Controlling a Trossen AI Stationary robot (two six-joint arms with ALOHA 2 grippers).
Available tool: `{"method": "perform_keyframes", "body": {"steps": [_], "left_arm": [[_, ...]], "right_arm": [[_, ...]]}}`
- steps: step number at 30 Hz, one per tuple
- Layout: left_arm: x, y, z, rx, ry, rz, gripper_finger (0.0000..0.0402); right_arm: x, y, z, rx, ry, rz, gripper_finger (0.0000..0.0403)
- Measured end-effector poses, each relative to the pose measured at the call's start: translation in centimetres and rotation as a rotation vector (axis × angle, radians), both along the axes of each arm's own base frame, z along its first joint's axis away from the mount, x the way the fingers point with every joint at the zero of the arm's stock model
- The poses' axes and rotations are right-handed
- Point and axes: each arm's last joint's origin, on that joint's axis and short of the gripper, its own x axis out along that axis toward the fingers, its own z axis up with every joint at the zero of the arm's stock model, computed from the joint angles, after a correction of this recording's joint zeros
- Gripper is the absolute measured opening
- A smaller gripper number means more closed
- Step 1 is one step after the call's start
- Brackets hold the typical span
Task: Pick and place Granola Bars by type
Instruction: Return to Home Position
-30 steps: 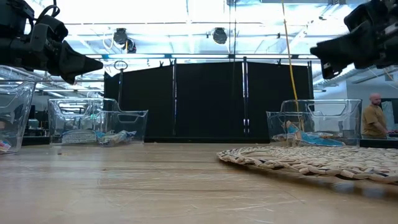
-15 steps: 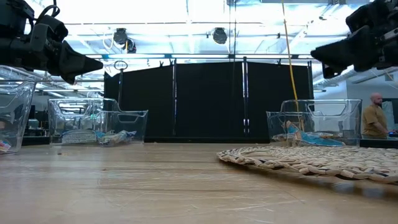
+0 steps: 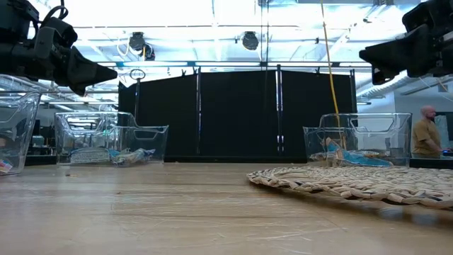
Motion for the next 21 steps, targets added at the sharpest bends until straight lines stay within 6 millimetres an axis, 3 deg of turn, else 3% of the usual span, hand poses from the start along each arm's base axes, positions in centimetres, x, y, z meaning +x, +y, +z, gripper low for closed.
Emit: {"method": "perform_keyframes", "body": {"steps": [21], "left_arm": [[0.0,0.0,0.04,0.001,-0.005,-0.001,0.0031]], "right_arm": [[0.0,0.0,-0.11,-0.033,0.01,0.002,0.0043]]}}
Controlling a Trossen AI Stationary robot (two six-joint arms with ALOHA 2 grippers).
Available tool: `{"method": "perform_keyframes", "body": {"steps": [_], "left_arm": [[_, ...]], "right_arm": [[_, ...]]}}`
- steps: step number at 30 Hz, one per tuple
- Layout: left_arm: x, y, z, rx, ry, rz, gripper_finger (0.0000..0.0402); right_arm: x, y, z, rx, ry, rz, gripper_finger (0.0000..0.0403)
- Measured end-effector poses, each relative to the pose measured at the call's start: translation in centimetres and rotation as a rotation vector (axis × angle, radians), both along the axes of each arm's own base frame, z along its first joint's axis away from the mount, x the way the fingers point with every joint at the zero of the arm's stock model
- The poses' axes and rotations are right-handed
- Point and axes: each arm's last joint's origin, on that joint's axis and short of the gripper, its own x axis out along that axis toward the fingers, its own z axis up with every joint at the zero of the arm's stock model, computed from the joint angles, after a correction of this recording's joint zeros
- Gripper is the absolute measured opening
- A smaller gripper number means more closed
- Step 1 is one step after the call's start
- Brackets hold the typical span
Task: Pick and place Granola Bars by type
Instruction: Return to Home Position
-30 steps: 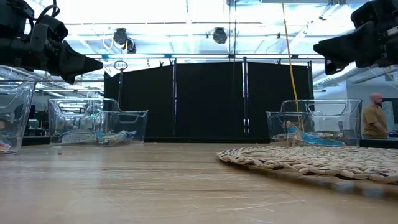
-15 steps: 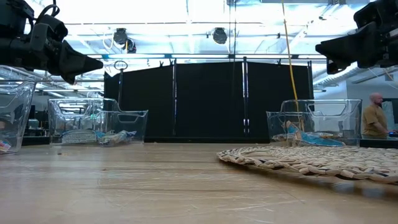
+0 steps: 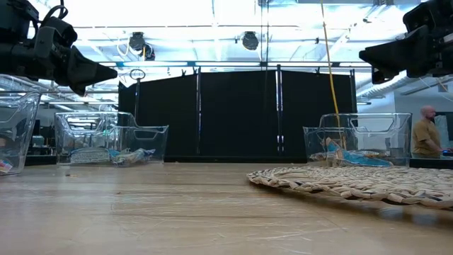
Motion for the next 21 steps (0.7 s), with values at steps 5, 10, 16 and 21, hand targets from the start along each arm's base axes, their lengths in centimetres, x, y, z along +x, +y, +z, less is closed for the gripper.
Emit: {"method": "perform_keyframes", "body": {"steps": [5,10,16,21], "left_arm": [[0.0,0.0,0.0,0.0,0.0,0.0,0.0031],[0.0,-0.1,-0.2,-0.07,0.003,-0.02,0.0031],[0.2,-0.6,-0.3,-0.083,0.017,-0.143,0.0031],[0.3,-1.2,-0.3,-0.058,0.025,-0.214,0.0031]], "right_arm": [[0.0,0.0,-0.1,0.004,0.01,0.001,0.0043],[0.0,0.0,-0.1,0.016,0.012,0.001,0.0043],[0.0,0.0,-0.1,0.012,0.012,0.001,0.0043],[0.0,0.0,-0.1,0.011,0.012,0.001,0.0043]]}}
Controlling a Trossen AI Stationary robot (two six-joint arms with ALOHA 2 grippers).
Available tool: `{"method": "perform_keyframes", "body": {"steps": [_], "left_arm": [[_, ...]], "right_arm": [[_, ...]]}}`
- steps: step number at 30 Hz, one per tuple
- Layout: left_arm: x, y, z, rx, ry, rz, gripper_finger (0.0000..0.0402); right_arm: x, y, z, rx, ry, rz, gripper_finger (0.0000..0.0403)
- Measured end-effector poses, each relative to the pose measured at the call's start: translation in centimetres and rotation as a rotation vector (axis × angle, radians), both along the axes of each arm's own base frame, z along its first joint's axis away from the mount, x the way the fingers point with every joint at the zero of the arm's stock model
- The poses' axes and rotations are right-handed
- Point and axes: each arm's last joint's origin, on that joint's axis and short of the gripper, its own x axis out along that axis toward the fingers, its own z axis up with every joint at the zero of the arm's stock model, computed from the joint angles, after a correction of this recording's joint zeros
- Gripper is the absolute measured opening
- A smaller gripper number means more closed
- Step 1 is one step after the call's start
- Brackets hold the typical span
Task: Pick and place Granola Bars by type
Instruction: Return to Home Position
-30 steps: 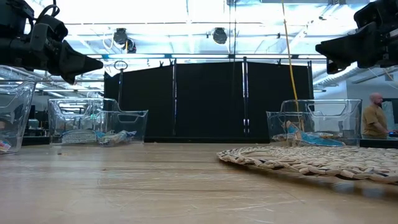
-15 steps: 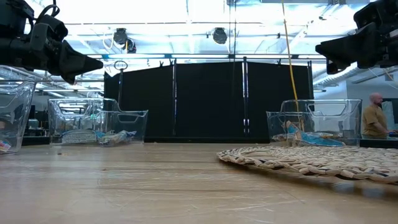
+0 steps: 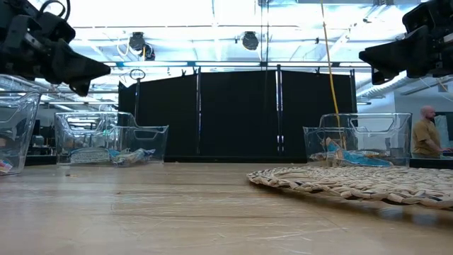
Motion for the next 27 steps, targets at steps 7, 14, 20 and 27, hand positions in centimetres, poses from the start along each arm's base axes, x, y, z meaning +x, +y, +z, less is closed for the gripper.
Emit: {"method": "perform_keyframes", "body": {"steps": [7,14,20,27], "left_arm": [[0.1,-1.0,0.0,0.064,-0.001,-0.108,0.0031],[0.1,-1.4,0.0,0.081,-0.002,-0.098,0.0031],[0.3,-1.7,-0.4,0.13,-0.052,-0.124,0.0031],[0.4,-1.8,-0.5,0.14,-0.043,-0.135,0.0031]], "right_arm": [[0.0,0.0,0.0,0.0,0.0,0.0,0.0043],[0.0,0.0,0.0,0.0,0.0,0.0,0.0043],[0.0,0.0,0.0,0.0,0.0,0.0,0.0043],[0.0,0.0,0.0,0.002,0.006,0.0,0.0043]]}}
